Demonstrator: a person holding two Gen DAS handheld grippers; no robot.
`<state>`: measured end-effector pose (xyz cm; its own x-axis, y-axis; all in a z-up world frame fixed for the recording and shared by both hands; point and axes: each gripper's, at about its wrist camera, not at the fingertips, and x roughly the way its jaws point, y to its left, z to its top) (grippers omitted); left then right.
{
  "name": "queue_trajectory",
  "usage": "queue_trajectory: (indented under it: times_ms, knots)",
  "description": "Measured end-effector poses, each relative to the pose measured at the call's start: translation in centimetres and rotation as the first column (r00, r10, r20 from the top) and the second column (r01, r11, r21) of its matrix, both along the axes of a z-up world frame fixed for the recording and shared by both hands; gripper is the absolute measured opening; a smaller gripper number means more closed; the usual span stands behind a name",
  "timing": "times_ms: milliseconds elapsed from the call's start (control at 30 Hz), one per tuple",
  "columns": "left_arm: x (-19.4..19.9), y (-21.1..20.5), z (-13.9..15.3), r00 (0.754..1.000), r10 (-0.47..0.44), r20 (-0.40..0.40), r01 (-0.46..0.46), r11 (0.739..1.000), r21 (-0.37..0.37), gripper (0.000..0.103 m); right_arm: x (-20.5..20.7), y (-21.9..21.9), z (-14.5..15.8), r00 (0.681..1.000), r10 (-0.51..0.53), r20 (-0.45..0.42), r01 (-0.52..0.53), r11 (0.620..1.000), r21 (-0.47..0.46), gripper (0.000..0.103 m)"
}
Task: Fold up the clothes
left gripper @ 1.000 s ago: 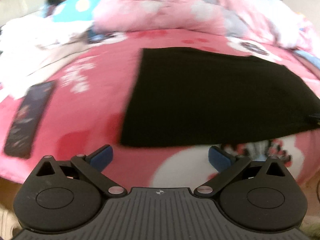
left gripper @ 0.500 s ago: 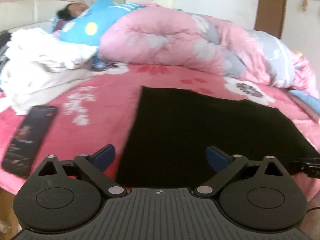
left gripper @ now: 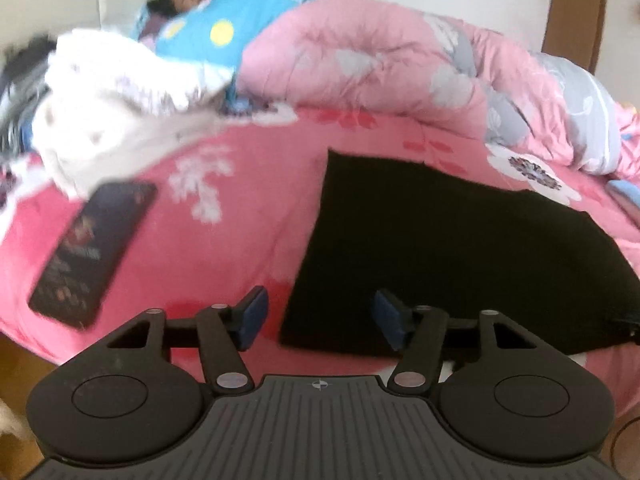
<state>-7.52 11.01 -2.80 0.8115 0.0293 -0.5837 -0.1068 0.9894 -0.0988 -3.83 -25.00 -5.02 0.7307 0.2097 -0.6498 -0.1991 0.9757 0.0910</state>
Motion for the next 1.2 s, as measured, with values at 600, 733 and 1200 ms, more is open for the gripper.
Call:
queue_trajectory:
  times_ms: [600, 733, 1200]
  knots:
    - [8.9, -9.0, -0.4, 0.98, -0.159, -0.118, 0.163, 0.986, 0.019, 0.088, 0.9, 1.3, 3.2, 0.999, -0.001, 0.048, 0.004, 0.998, -0.069, 0.045]
    - [9.7, -9.6, -1.4, 0.978, -0.124, -0.167, 0.132, 0.99, 0.038, 0.093, 2.2, 1.6, 4.1, 0.995, -0.031, 0.091, 0.038, 0.997, -0.071, 0.053]
    - [10.3, -10.1, -2.1, 0.971, -0.096, -0.218, 0.109, 0.993, 0.049, 0.103, 3.3, 3.2, -0.8, 0.998, -0.042, 0.047, 0.049, 0.987, -0.154, 0.072]
